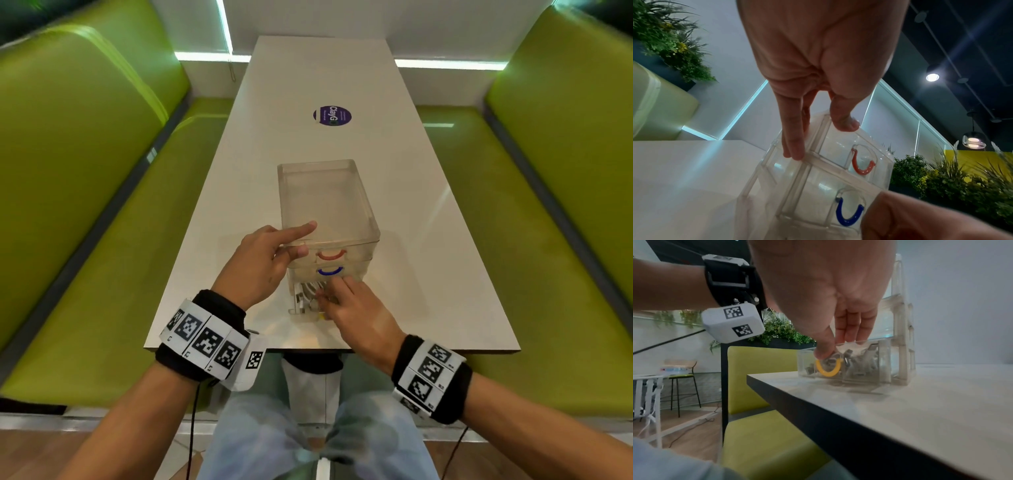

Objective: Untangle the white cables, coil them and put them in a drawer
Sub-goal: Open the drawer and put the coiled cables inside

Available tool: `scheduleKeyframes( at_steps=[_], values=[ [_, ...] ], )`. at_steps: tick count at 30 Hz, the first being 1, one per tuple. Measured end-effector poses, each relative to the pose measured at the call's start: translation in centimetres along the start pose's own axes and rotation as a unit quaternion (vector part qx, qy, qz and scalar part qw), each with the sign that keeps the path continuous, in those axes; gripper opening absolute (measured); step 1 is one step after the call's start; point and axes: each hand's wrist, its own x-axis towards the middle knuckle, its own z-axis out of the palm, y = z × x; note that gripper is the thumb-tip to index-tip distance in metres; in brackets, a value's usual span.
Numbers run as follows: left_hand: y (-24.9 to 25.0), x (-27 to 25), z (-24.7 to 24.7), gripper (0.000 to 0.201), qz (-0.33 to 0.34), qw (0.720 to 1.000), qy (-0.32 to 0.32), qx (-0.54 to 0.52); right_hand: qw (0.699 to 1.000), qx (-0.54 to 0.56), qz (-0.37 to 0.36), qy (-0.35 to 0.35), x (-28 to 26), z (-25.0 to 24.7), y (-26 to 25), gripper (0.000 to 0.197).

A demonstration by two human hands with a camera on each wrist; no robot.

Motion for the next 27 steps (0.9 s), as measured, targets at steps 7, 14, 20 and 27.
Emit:
scheduleKeyframes(
  at_steps=[7,14,20,27],
  values=[
    [0.0,-0.1,0.1,0.039,0.011,1.0,0.006,0.005,1.0,0.013,-0.014,-0.003,0.5,0.2,0.0,0.046],
    [-0.1,-0.3,0.0,0.039,0.02,1.0,0.007,0.003,1.0,0.012,0.004,-0.022,1.2,-0.1,-0.6,0.03],
    [-0.1,-0.4,0.1,0.04,0.017,1.0,0.008,0.002,0.997,0.02,-0.034,-0.067,1.6,-0.7,-0.8,0.033],
    [-0.2,-0.5,0.0,0.041,0.032,0.999,0.012,0.002,0.989,0.078,0.029,-0.12,0.5,-1.8,-0.3,0.014]
  ],
)
